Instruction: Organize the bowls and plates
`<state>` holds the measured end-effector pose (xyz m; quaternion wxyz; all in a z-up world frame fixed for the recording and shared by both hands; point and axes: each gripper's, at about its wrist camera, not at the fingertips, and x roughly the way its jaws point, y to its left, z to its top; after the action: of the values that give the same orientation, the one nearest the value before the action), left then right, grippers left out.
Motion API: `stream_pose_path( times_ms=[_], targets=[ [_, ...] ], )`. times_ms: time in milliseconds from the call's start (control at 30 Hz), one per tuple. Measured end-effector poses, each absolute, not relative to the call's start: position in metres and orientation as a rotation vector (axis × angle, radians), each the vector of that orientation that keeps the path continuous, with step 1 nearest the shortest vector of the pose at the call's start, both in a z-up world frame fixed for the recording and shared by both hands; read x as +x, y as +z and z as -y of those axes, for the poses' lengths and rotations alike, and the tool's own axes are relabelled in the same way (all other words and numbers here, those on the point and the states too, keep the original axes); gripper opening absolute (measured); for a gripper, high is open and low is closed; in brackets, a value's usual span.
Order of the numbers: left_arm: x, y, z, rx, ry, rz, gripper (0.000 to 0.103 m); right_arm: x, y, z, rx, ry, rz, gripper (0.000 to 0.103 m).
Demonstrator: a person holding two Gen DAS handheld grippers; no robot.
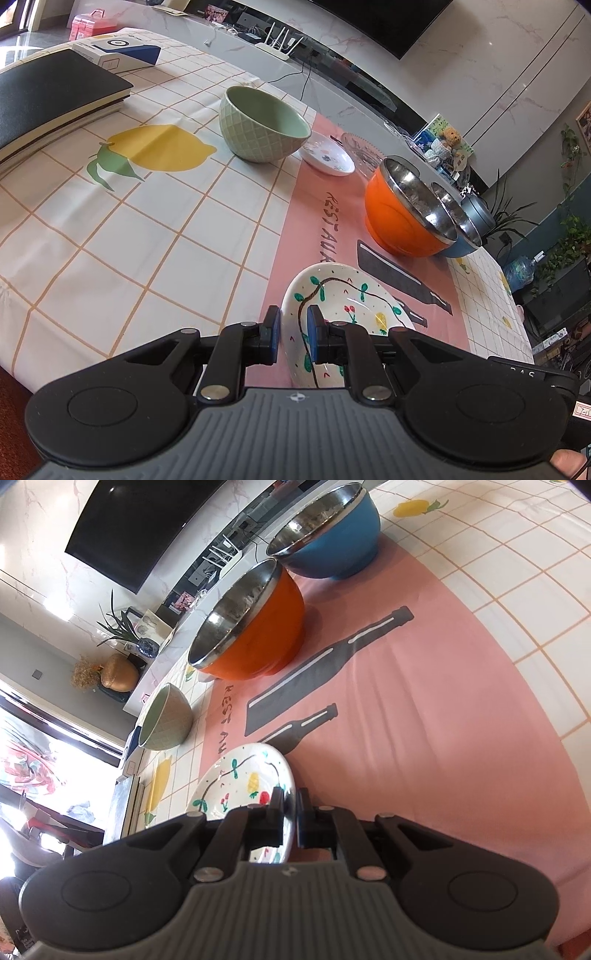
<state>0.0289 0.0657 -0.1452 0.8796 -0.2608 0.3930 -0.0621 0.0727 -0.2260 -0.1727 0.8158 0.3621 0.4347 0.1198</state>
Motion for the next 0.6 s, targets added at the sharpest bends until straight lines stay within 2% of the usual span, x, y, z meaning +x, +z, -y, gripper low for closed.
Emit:
stream_pose_path(
  times_ms=[600],
  targets=[
    [0.035, -0.149, -0.071, -0.532, -0.099, -0.814, 0.017, 0.075, -0.172, 0.214, 0.739, 0.259, -0.929, 0.005]
  ],
)
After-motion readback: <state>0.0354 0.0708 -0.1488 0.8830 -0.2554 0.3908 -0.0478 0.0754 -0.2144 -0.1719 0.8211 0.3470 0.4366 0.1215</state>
